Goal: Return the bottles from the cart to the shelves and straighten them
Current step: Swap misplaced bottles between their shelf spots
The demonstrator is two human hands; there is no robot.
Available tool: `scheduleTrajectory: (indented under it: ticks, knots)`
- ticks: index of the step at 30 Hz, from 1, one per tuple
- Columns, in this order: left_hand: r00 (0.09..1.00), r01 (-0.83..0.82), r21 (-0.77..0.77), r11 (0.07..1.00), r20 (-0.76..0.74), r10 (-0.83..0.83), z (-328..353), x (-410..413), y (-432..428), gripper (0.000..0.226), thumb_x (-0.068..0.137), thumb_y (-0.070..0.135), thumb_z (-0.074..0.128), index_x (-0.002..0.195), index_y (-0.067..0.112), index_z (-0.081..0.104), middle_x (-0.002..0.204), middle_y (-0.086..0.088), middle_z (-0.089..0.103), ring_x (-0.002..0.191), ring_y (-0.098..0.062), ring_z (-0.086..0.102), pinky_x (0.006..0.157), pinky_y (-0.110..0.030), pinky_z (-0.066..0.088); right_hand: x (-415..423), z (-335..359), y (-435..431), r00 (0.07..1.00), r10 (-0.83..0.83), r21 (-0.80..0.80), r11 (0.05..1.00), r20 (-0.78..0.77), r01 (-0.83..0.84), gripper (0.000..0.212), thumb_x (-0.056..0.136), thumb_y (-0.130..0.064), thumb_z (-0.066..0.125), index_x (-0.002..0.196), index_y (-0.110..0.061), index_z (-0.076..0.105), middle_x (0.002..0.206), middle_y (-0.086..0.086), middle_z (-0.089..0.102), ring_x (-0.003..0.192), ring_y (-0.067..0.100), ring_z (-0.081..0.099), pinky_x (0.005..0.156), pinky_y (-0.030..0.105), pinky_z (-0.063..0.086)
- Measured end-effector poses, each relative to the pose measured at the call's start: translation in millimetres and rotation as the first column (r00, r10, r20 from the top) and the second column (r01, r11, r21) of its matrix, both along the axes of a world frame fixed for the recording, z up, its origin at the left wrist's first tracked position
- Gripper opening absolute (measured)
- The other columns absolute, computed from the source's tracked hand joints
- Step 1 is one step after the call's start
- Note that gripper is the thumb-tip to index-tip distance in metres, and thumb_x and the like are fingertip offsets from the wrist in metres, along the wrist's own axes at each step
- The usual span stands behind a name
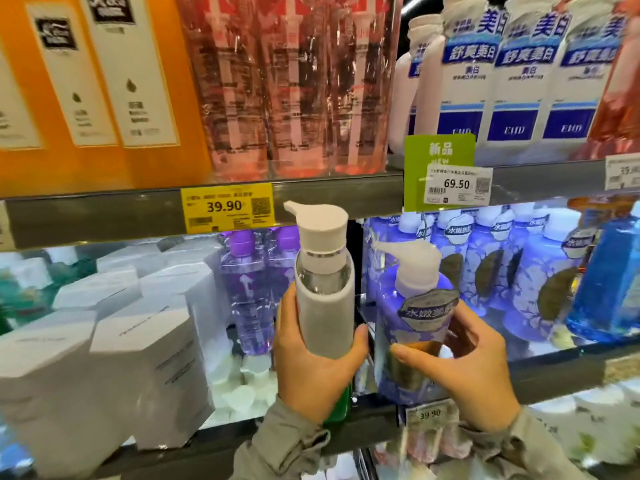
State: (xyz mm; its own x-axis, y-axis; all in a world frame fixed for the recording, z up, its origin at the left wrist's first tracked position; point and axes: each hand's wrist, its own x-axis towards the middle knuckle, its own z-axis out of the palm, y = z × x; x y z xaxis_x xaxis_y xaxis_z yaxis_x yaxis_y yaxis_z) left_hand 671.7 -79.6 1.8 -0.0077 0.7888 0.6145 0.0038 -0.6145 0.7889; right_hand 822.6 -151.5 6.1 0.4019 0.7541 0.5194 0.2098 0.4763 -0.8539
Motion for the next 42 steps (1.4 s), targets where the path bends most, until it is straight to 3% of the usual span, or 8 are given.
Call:
scheduleTrajectory:
  ticks: [9,15,21,25,28,30,36,42]
  knots:
    - [0.986,0.011,-0.108,0.994,0.164,0.007,-25.2,56.8,14.6,0.091,0.046,0.05,0.077,0.125,0.013,0.048,0.112,-0.004,0.065,0.09,-0.004,0.066,0.074,-0.011,0.05,45.7,-4.8,7.3,1.0,0.009,0.02,1.0,-0.004,-0.009,0.071,0.041,-0.05,0.09,0.107,-0.033,0.069,0.091,-0.009,0.075,0.071,0.009,0.071,0.068,0.016,0.054]
    - [0.978,-0.123,-0.086,0.989,0.157,0.135,-29.8,91.0,14.6,0.078,0.051,0.051,0.075,0.121,0.038,0.044,0.115,0.004,0.062,0.093,-0.01,0.064,0.077,-0.012,0.049,87.6,-12.5,16.6,1.0,0.006,-0.003,1.0,0.026,-0.006,0.061,0.047,-0.036,0.09,0.103,-0.048,0.067,0.096,-0.007,0.074,0.078,0.012,0.071,0.074,0.019,0.054]
    - [0.965,-0.242,-0.014,0.97,0.105,0.242,-33.5,111.6,7.0,0.077,0.054,0.048,0.074,0.117,0.067,0.033,0.115,0.038,0.048,0.105,0.012,0.051,0.084,-0.002,0.038,114.8,-23.6,27.1,0.999,0.008,-0.046,0.999,-0.052,-0.01,0.071,0.04,-0.05,0.09,0.102,-0.023,0.068,0.093,-0.004,0.075,0.077,0.012,0.068,0.077,0.024,0.056]
    - [0.92,-0.373,-0.106,0.922,0.082,0.382,-39.5,116.9,18.7,0.082,0.051,0.05,0.079,0.122,0.041,0.039,0.113,0.002,0.052,0.097,-0.02,0.058,0.078,-0.021,0.048,125.9,-25.8,36.8,0.998,0.068,-0.095,0.993,0.002,-0.068,0.052,0.052,-0.04,0.086,0.099,-0.028,0.068,0.089,0.001,0.073,0.08,0.016,0.067,0.077,0.027,0.054]
    - [0.914,-0.396,-0.163,0.904,0.025,0.405,-38.7,119.0,26.5,0.092,0.053,0.023,0.09,0.131,0.017,0.04,0.11,0.0,0.045,0.09,-0.009,0.054,0.069,-0.001,0.037,127.9,-28.3,41.9,0.994,0.108,-0.113,0.988,-0.007,-0.108,0.056,0.054,-0.04,0.083,0.106,-0.027,0.066,0.091,0.0,0.073,0.081,0.015,0.066,0.078,0.026,0.054]
    - [0.926,-0.376,-0.173,0.91,-0.023,0.378,-35.7,120.1,25.8,0.094,0.055,0.022,0.089,0.133,0.013,0.038,0.111,0.004,0.039,0.085,0.003,0.047,0.07,0.001,0.035,126.9,-29.8,42.5,0.993,0.117,-0.12,0.986,0.004,-0.115,0.058,0.06,-0.036,0.085,0.112,-0.023,0.064,0.096,0.001,0.073,0.085,0.016,0.066,0.08,0.027,0.054]
    - [0.996,-0.084,-0.188,0.979,-0.051,0.076,-35.8,94.3,23.8,0.088,0.054,0.075,0.068,0.122,0.034,0.028,0.121,0.002,0.046,0.103,-0.011,0.054,0.079,-0.01,0.045,120.9,-35.0,39.1,0.982,0.185,-0.136,0.973,-0.027,-0.187,0.066,0.064,-0.037,0.08,0.123,-0.026,0.053,0.108,-0.002,0.069,0.097,0.014,0.066,0.085,0.024,0.053]
    - [0.973,0.229,-0.262,0.937,0.057,-0.222,-31.4,69.1,44.2,0.079,0.051,0.04,0.073,0.119,0.024,0.036,0.108,0.002,0.06,0.091,-0.002,0.064,0.076,-0.018,0.051,115.6,-39.4,37.7,0.992,0.121,-0.146,0.982,0.026,-0.116,0.084,0.058,-0.027,0.086,0.128,-0.023,0.04,0.114,-0.004,0.064,0.101,0.01,0.064,0.088,0.023,0.052]
